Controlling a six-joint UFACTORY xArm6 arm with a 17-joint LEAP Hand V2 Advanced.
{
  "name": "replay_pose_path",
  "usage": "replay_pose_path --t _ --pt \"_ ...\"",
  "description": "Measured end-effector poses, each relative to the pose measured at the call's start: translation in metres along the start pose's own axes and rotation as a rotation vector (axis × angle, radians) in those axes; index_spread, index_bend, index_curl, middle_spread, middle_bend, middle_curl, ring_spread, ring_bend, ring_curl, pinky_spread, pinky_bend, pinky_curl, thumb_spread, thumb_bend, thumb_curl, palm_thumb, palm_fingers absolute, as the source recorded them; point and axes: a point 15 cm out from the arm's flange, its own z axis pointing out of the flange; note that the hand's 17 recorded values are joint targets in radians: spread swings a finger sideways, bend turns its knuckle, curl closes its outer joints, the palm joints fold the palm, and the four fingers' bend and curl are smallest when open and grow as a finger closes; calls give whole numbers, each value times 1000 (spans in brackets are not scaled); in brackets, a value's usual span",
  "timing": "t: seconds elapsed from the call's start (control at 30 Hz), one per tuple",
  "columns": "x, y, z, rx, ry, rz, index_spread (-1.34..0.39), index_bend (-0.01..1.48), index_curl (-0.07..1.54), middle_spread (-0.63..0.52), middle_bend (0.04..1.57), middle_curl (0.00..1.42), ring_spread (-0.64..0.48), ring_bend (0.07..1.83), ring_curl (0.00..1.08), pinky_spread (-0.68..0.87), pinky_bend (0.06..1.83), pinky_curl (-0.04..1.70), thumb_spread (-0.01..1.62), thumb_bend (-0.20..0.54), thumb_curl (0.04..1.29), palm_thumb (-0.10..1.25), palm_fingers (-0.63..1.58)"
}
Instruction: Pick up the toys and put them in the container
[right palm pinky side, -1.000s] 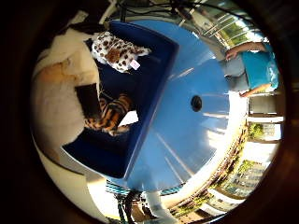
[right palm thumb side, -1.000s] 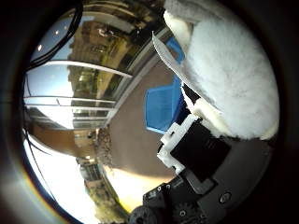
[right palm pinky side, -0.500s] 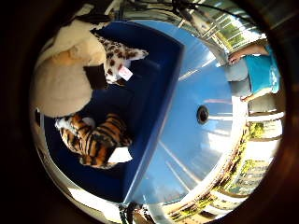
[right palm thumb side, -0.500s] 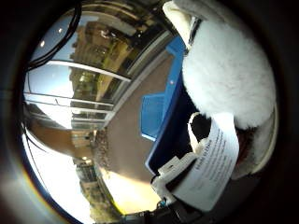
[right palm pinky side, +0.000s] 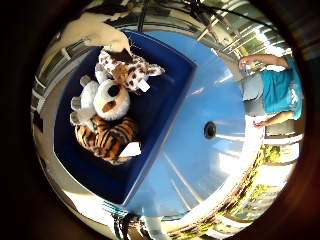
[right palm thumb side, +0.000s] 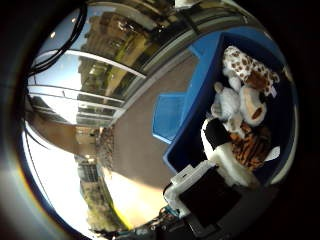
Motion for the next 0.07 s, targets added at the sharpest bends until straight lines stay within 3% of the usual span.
replay_pose_path --t 0.07 --pt "-3 15 -19 -29 -4 -3 -449 178 510 51 163 374 288 461 300 505 889 408 1073 -26 570 709 -39"
